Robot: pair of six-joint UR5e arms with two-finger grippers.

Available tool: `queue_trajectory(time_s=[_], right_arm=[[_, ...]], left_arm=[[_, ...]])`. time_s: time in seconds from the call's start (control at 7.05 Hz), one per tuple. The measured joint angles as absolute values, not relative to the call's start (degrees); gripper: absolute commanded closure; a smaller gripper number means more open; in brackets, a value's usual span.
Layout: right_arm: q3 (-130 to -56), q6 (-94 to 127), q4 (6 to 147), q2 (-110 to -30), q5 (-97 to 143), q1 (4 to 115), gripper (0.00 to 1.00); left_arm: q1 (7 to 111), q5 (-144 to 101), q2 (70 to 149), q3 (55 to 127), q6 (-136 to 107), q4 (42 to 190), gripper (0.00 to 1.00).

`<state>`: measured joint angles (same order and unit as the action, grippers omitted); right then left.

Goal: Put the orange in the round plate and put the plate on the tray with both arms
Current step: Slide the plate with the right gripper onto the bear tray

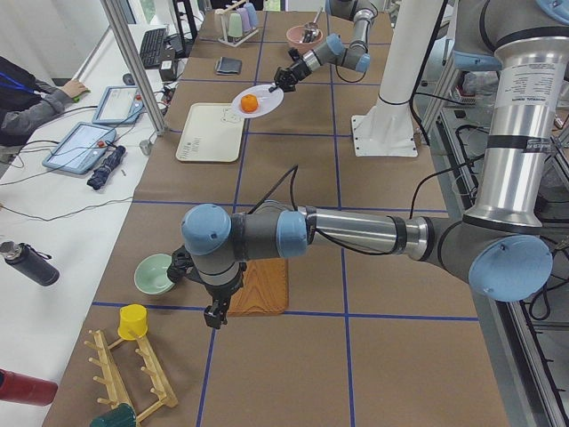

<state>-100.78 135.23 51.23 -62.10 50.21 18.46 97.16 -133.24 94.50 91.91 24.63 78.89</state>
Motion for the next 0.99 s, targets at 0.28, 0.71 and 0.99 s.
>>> queue_trajectory(time_s=[0.28, 0.71, 0.99], right_arm=[[-89.5, 135.4, 51.5, -54.1, 51.5, 23.7, 1.00], [-67.1, 137.0, 51.6, -40.4, 54.1, 29.1, 1.00], [-58.2, 137.8, 51.7, -36.1, 54.8, 29.9, 1.00]], left_arm=[[97.2, -133.2, 92.8, 94.0, 24.6, 78.8, 0.01], [97.2, -133.3, 92.4, 94.5, 24.6, 78.9, 0.01], [97.2, -133.2, 92.4, 94.6, 24.6, 78.9, 0.01]])
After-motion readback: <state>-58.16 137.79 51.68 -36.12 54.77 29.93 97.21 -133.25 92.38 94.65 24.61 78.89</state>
